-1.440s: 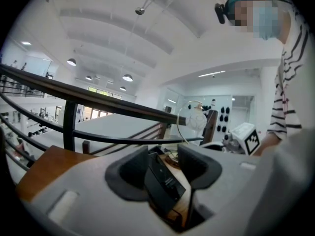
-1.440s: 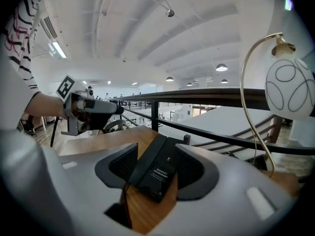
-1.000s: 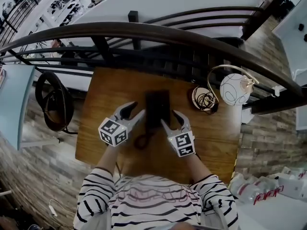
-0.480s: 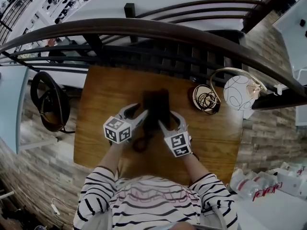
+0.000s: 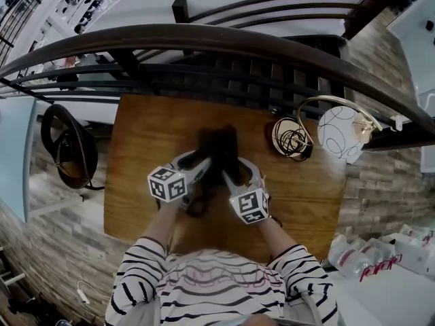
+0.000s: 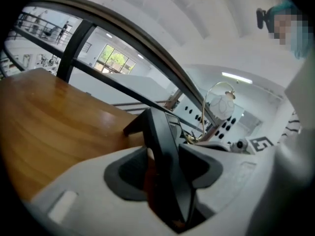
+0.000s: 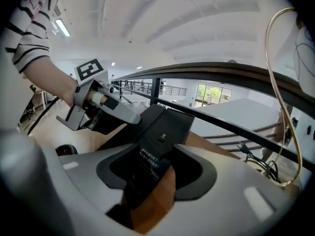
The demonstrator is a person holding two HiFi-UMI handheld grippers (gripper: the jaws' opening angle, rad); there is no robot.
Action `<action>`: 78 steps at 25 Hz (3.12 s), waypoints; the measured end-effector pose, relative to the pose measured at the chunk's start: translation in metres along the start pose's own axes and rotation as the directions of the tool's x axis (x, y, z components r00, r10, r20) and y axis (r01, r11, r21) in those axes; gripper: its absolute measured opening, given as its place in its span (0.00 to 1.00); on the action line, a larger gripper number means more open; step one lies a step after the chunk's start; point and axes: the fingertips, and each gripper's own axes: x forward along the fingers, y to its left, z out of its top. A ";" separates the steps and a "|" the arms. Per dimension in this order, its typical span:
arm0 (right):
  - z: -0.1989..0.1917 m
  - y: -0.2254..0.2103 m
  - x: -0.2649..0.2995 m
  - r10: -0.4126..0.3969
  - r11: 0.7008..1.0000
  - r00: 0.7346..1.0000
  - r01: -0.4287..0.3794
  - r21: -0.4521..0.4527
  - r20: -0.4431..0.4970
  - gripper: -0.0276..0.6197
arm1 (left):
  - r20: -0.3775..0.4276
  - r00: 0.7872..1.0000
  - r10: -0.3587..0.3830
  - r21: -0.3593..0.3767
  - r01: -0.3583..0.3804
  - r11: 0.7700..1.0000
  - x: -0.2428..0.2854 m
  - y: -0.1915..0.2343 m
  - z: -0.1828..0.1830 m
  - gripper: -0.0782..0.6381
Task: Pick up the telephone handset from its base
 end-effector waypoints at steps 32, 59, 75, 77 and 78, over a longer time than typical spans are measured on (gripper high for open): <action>-0.004 0.003 -0.001 -0.045 0.996 0.998 0.048 -0.071 0.040 0.37 | 0.001 0.981 -0.192 -0.213 0.188 0.959 -0.005 -0.020 -0.006 0.22; 0.011 0.012 -0.041 -0.031 0.999 0.999 0.031 0.016 0.006 0.36 | 0.153 0.975 -0.160 -0.213 0.191 0.958 -0.076 -0.058 0.018 0.21; 0.047 0.032 -0.155 -0.145 0.977 0.972 0.111 0.182 0.184 0.05 | 0.279 0.953 -0.118 -0.170 0.170 0.971 -0.150 -0.131 0.000 0.21; 0.051 0.033 -0.169 -0.143 0.977 0.969 0.105 0.188 0.201 0.05 | 0.295 0.949 -0.112 -0.165 0.166 0.972 -0.156 -0.143 -0.002 0.21; 0.052 0.033 -0.176 -0.140 0.976 0.968 0.099 0.192 0.209 0.05 | 0.303 0.947 -0.110 -0.164 0.165 0.973 -0.158 -0.149 -0.003 0.21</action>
